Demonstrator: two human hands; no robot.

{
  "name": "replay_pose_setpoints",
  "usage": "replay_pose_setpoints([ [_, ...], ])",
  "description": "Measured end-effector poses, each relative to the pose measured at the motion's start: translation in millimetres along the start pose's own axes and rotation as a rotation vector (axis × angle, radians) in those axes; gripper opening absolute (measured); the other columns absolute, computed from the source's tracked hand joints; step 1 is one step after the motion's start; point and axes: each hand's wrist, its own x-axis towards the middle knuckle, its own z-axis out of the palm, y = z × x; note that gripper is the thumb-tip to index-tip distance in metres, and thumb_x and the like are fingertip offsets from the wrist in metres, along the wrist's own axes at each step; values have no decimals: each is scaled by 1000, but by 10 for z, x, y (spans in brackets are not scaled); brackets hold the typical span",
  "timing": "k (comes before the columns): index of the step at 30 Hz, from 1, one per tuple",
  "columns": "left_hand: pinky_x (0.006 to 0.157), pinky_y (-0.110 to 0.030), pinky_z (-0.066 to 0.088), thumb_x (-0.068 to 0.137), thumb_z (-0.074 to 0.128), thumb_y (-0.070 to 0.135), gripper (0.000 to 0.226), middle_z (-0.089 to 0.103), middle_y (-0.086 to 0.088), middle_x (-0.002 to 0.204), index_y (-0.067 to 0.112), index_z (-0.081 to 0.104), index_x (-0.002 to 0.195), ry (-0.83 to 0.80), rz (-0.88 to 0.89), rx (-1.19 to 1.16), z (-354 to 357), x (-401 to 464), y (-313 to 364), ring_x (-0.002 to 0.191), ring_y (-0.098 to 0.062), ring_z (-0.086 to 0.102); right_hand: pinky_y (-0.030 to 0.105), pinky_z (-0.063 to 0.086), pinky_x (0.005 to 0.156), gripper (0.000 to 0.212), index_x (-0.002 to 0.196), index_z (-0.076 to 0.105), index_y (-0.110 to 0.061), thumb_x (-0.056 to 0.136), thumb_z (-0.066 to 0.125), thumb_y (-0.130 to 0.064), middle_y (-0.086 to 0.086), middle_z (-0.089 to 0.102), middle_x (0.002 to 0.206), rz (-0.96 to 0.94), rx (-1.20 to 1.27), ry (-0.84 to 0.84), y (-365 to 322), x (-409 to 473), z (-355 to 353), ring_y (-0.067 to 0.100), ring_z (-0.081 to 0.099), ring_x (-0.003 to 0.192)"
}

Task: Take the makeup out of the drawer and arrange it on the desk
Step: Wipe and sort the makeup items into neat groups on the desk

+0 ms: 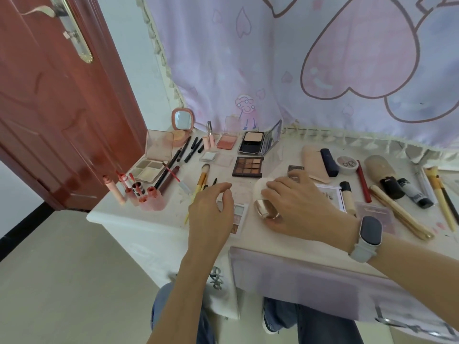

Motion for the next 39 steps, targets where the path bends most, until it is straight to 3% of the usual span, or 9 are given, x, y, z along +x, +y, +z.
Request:
replay_pose_setpoints([
  [3,78,3,31,93,49,16,25,64,7,111,17,64,112,-13,7,-29,39,-81,23,100,-1,49,36,49,75,32,76,65,-11,76,41,-32,4,70,75,-7,-12,53,17,1,-42,24,65,71],
  [7,94,-26,42,92,50,15,27,56,13,110,19,60,117,-84,0,-96,99,-151,89,111,-9,50,32,50,58,29,71,64,-7,76,40,-21,5,65,61,5,20,213,55,41,-96,25,62,57],
  [11,95,-32,44,88,58,13,37,49,13,115,18,51,125,-100,86,-106,152,-207,133,113,-12,50,30,48,52,11,75,66,-4,73,65,-15,7,63,59,31,58,380,49,85,-181,25,60,55],
  [16,101,-16,29,80,70,21,73,30,9,140,47,22,129,-120,264,-139,161,-270,130,130,-6,29,29,44,60,15,85,59,-12,88,54,-27,-3,58,68,550,924,254,-106,-25,-300,10,51,61],
  [18,100,-14,31,79,71,23,72,32,7,139,44,24,129,-111,318,-147,161,-276,133,129,-5,30,40,50,65,21,91,63,-7,90,52,-26,8,61,73,714,1316,174,-137,-59,-341,18,55,63],
  [22,94,-18,38,85,51,42,54,40,-3,132,16,43,132,-110,375,-135,164,-345,180,118,-11,41,25,44,50,20,81,62,-6,91,52,-21,4,59,62,846,1858,102,-159,-151,-397,15,54,54],
  [30,61,-8,34,78,45,50,54,58,-6,99,4,56,104,-2,344,-53,202,-351,334,78,-8,48,18,36,39,34,75,62,-9,93,48,-34,5,53,57,896,1920,-14,-120,-327,-335,13,46,46],
  [34,48,-18,38,78,39,54,52,59,-2,86,8,56,95,29,298,-5,296,-400,384,64,-10,49,20,36,46,39,77,58,-3,94,45,-35,7,51,60,874,1877,-48,-82,-450,-287,14,45,50],
  [39,48,-22,39,79,26,59,35,47,12,59,28,40,72,34,-7,-123,402,-420,457,55,-6,51,21,33,53,21,92,56,-2,96,45,-19,6,49,69,663,1653,-1,-36,-592,-211,11,40,57],
])
